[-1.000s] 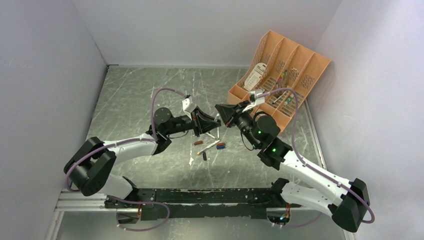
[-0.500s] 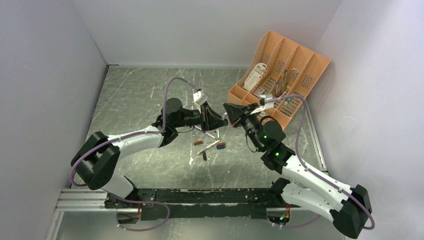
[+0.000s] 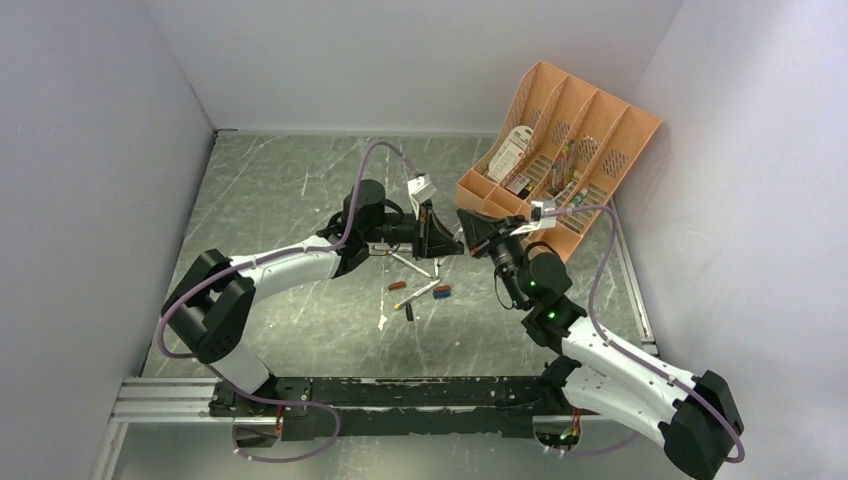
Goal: Insert the pens into the pen caps
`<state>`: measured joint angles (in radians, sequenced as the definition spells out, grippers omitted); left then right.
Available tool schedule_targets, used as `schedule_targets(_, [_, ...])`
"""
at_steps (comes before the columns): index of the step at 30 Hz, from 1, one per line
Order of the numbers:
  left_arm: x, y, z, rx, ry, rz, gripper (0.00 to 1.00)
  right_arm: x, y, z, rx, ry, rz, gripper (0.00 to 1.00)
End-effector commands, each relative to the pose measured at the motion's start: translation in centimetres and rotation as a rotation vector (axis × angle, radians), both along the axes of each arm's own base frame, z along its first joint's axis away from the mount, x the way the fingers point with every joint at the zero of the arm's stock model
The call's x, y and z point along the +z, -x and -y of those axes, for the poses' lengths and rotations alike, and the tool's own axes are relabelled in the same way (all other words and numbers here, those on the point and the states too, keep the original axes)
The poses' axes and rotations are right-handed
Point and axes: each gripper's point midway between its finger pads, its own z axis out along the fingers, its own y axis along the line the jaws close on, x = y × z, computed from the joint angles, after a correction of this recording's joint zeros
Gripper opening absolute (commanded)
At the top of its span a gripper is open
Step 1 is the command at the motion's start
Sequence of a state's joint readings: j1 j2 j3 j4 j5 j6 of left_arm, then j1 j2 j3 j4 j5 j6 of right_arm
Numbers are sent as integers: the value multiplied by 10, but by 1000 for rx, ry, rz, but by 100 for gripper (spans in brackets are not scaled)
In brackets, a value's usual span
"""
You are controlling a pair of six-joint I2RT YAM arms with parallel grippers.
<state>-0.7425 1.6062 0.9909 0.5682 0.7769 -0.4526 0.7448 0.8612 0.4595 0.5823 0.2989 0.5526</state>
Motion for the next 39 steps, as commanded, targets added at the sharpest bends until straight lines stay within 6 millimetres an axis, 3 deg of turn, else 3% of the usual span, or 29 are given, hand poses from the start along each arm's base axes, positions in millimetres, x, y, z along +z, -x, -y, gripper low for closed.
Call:
schedule_targets(1, [139, -44, 4, 168, 310, 324, 7, -121, 65, -46, 369, 198, -324, 0])
schedule_targets(4, [123, -44, 5, 154, 266, 307, 7, -104, 61, -40, 327, 166, -281, 0])
schedule_targets(5, [113, -45, 4, 169, 234, 289, 7, -92, 58, -37, 301, 148, -255, 8])
schedule_targets(8, [67, -60, -6, 266, 106, 232, 7, -61, 44, -18, 175, 102, -201, 59])
schedule_targets(10, [32, -78, -20, 368, -7, 188, 7, -45, 36, -3, 89, 86, -173, 71])
schedule_targets(13, [-17, -110, -53, 548, -175, 88, 7, -37, 31, 8, 28, 105, -157, 73])
schedule_targets(17, [-85, -158, -114, 796, -378, -73, 7, -54, 30, 4, 34, 133, -195, 73])
schedule_targets(21, [-139, -187, -163, 982, -588, -145, 7, -67, 33, -4, 75, 113, -226, 73])
schedule_targets(24, [-163, -200, -177, 1040, -697, -178, 7, -73, 35, -6, 89, 104, -234, 73])
schedule_targets(29, [-178, -217, -182, 1080, -815, -231, 7, -84, 37, -4, 88, 125, -259, 73])
schedule_targets(33, [-197, -218, -189, 1077, -921, -273, 11, -96, 38, -3, 86, 142, -286, 73])
schedule_targets(35, [-206, -215, -190, 1059, -958, -293, 26, -101, 38, 0, 73, 161, -292, 73])
schedule_targets(39, [-216, -208, -190, 1031, -972, -311, 44, -108, 31, 3, 37, 224, -304, 73])
